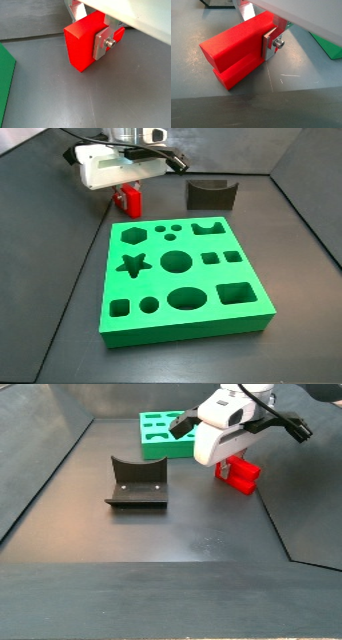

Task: Pick up the double-square object. Move up. Place the double-square object on the fixture. Regrasp the double-square object. Move to above the board. Insert the double-square object.
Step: Pick up the double-square object, then move up, then place the double-square object on the fixture.

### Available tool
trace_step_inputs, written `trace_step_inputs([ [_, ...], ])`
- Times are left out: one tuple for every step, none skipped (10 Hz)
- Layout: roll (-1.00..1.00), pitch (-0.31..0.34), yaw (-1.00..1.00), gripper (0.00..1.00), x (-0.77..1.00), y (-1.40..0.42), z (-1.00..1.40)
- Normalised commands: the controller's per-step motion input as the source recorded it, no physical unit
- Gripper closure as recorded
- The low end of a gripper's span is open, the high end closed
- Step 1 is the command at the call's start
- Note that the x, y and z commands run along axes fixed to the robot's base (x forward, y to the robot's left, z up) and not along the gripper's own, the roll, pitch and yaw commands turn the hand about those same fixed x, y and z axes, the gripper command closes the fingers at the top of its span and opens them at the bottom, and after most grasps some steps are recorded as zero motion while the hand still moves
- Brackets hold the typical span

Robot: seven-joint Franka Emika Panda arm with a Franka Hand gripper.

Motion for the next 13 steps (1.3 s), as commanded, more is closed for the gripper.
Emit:
trace_step_inputs([
  [0.0, 0.0, 0.0, 1.0, 0.0, 0.0, 0.0],
  [0.0, 0.0, 0.0, 1.0, 0.0, 0.0, 0.0],
  [0.0, 0.0, 0.0, 1.0, 0.0, 0.0, 0.0],
  [0.0, 0.0, 0.0, 1.0, 0.0, 0.0, 0.0],
  [0.0, 0.0, 0.0, 1.0, 0.0, 0.0, 0.0],
  [0.0, 0.0, 0.0, 1.0, 0.0, 0.0, 0.83],
  [0.0, 0.006, 0.0, 1.0, 0.03, 0.05, 0.8],
  [-0.02, 0.042, 0.0, 1.0, 0.01, 0.03, 0.7],
  [-0.05, 0.058, 0.01, 1.0, 0.01, 0.01, 0.55],
  [-0.06, 0.054, 0.02, 1.0, 0.0, 0.0, 0.47],
  [-0.09, 0.041, 0.03, 1.0, -0.01, -0.01, 0.3],
  [-0.11, 0.033, 0.03, 1.0, -0.02, -0.01, 0.17],
  [0.0, 0.0, 0.0, 1.0, 0.0, 0.0, 1.0],
])
